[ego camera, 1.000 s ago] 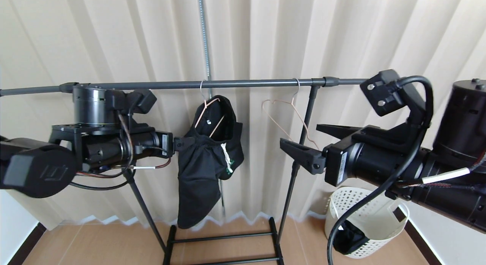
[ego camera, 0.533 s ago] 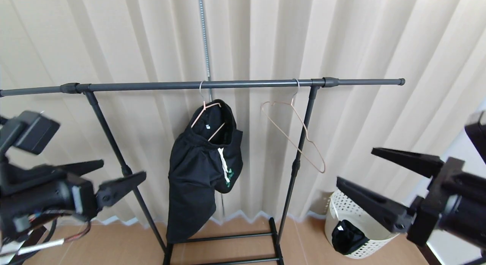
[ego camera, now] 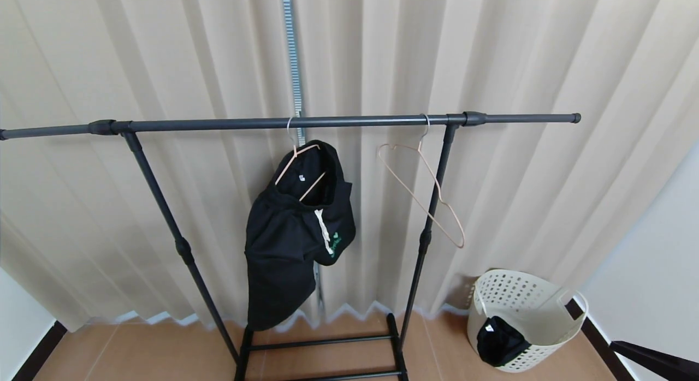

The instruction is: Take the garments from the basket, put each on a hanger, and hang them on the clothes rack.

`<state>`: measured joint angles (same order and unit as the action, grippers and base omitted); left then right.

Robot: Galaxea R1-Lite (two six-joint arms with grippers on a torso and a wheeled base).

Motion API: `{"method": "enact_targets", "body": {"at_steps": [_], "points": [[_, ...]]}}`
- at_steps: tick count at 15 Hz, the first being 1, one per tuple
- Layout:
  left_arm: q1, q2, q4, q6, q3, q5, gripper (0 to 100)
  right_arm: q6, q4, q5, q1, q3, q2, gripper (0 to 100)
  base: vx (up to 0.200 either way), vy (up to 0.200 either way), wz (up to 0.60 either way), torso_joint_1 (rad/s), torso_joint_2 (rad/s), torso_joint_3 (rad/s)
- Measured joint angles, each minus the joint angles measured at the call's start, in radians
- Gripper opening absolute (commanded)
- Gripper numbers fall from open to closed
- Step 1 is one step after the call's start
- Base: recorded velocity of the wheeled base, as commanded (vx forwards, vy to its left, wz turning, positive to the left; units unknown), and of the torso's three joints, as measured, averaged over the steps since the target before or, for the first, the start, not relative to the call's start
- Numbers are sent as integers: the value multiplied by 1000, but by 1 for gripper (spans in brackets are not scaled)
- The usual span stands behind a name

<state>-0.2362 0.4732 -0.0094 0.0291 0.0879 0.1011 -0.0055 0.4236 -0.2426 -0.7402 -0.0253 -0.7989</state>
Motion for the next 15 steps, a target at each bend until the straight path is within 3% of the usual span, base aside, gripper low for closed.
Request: {"method": "enact_targets", "body": {"at_steps": [7,11,15], "points": [[7,-137,31,1,-77,-23,100,9,-336,15,101,24,318,100,0,0,0,0,0,0],[23,-169,36,1,-77,-88,100,29,-361,24,377,25,410,100,0,0,0,0,0,0],[39,-254,36,9,-78,-93,100,17,-368,75,606,25,593,100,0,0,0,0,0,0]]}}
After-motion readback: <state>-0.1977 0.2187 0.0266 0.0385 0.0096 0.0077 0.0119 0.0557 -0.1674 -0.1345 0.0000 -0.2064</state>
